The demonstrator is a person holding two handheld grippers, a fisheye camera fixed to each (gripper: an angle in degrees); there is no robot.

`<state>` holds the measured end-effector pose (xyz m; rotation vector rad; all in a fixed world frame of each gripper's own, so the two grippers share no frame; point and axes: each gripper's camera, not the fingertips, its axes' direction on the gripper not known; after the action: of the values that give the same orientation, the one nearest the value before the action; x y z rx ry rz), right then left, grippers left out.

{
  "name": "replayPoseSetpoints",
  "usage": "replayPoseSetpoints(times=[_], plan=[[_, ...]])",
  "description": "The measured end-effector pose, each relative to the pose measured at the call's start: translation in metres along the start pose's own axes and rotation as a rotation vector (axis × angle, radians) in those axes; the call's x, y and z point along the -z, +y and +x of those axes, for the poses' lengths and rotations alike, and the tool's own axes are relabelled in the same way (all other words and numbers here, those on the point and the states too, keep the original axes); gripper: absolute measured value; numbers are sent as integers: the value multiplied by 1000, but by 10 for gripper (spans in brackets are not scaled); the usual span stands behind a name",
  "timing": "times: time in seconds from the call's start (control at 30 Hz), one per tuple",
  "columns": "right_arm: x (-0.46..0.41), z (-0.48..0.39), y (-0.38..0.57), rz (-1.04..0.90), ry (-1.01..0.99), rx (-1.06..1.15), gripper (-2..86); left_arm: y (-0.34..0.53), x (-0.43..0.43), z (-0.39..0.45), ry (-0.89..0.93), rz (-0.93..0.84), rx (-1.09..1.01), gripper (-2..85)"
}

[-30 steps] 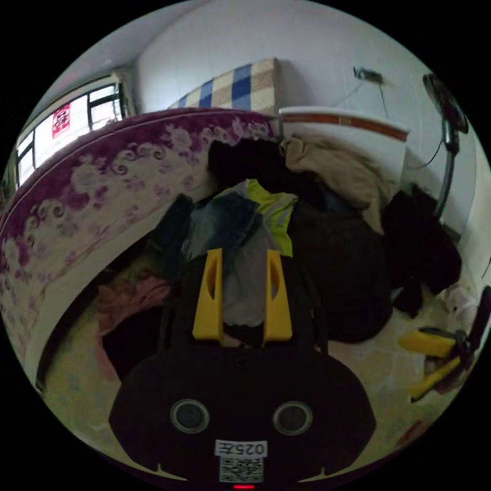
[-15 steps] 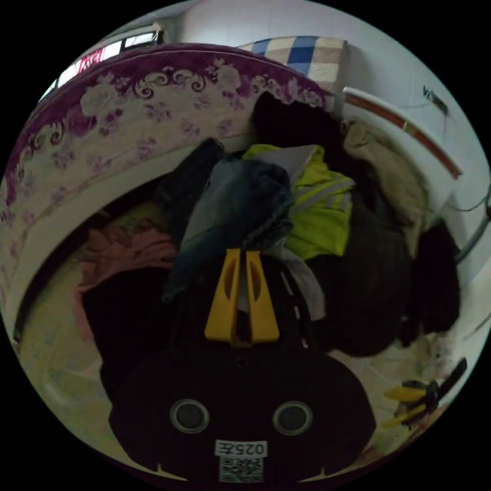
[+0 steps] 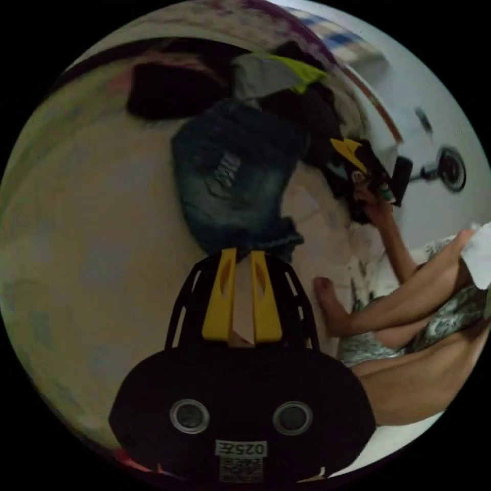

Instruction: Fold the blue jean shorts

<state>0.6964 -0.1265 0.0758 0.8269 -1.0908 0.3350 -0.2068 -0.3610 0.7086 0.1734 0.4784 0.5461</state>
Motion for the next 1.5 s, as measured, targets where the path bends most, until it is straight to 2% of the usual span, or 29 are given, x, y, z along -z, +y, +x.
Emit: replayPoseSetpoints(times=[0.07,0.17,0.2,0.27,0.33,0.4,0.47,0.53,0.6,0.67,0.73,0.83,0.93,1.0,1.1,1.17,1.23,1.37,1.43,1.5], plan=[[-42,-13,-16,-107,61,30,166,67,11,-28,52,190,189,13],[-94,-11,-17,-288,-31,35,163,127,26,-48,120,484,375,20],[-102,-11,-15,-309,-31,39,162,137,29,-50,129,539,409,19],[-129,-14,-10,-360,-28,68,147,169,45,-56,154,756,498,16],[-148,-19,-12,-394,-58,88,134,178,53,-61,121,816,505,20],[-170,-27,-16,-449,-55,115,109,174,55,-72,121,752,479,23],[-198,-44,-12,-587,-207,126,28,161,47,-88,211,648,435,25],[-208,-67,-2,-659,-373,120,3,149,42,-89,266,606,378,28],[-195,-95,6,-594,-318,169,-1,135,38,-82,255,570,325,35],[-159,-110,9,-317,-96,130,4,120,35,-74,233,545,268,38],[-153,-110,5,-232,-42,133,37,113,37,-73,241,545,244,39],[-190,-107,-13,-361,-94,170,123,112,42,-75,229,542,216,40],[-242,-119,-16,-551,-104,236,128,119,43,-85,207,534,243,49],[-248,-139,-12,-553,-149,287,78,125,41,-94,205,511,283,53],[-219,-199,5,-458,-246,421,60,139,42,-111,219,498,377,59],[-175,-264,37,-373,-299,576,57,156,50,-124,307,535,445,68],[-141,-321,74,-329,-271,761,56,169,56,-133,399,528,514,79],[-98,-403,161,-188,53,1066,55,208,55,-147,574,465,559,62],[-95,-416,184,-229,37,1122,57,232,46,-153,655,452,616,38],[-90,-422,193,-249,-43,1064,60,263,38,-160,746,472,705,34]])
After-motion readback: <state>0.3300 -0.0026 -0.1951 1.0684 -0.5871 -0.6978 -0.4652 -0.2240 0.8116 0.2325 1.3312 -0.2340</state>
